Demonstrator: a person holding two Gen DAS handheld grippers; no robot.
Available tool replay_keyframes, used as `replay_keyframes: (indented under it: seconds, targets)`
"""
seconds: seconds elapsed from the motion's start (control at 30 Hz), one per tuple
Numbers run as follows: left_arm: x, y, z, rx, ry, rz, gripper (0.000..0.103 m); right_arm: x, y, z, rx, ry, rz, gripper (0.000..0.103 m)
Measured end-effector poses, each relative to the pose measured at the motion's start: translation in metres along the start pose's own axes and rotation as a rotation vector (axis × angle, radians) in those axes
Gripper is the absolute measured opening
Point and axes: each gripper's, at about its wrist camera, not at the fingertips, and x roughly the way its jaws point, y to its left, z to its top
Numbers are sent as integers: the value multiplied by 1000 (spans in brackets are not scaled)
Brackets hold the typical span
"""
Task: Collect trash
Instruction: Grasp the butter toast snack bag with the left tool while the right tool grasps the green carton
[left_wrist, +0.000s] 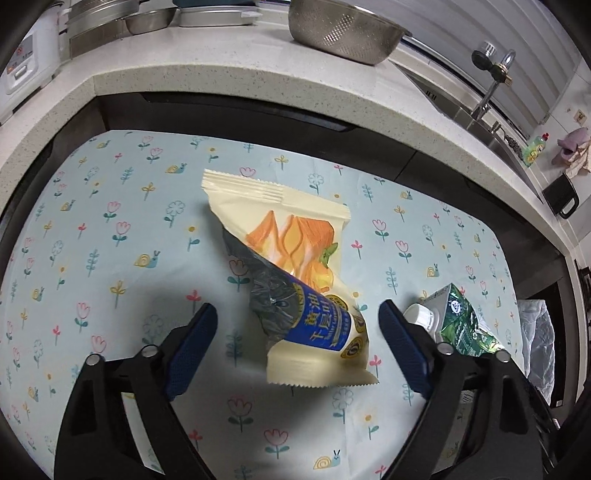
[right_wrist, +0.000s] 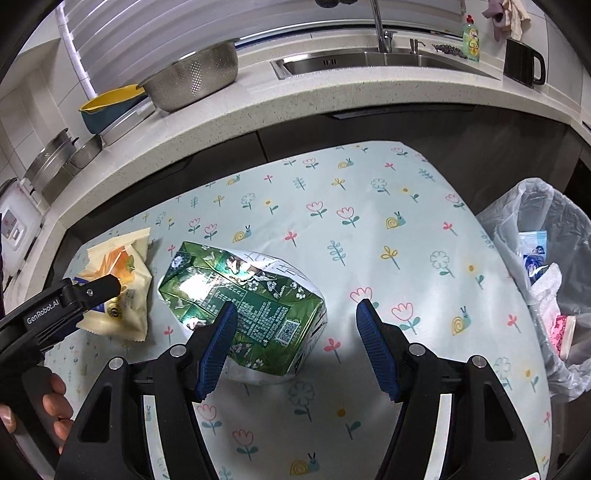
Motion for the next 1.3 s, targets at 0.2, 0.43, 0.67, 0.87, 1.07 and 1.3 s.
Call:
replay_keyframes:
  seconds: [0.2,0.43,0.67,0.87,1.07,1.3]
  targets:
    - [14,-3,-6,27,40,-16,61,3,-5,-6,45,-7,51,59]
    - [4,-9,-17,50,33,-36,52,-10,-4,-11,65,-29,77,36]
    - [-21,-24,-37,64,30,-67,50,-35,1,-20,40,-54,48,22]
    - [-46,-35,-53,80,21,-88,50,-72,-7,-27,53,-107,37,20]
    - [-74,-51,-72,106,10,-116,50,-103,-23,-37,72,-134,19,17]
    - [-95,-68,-102,143,28,-144,50,-126,-54,-73,96,-91,-18,17]
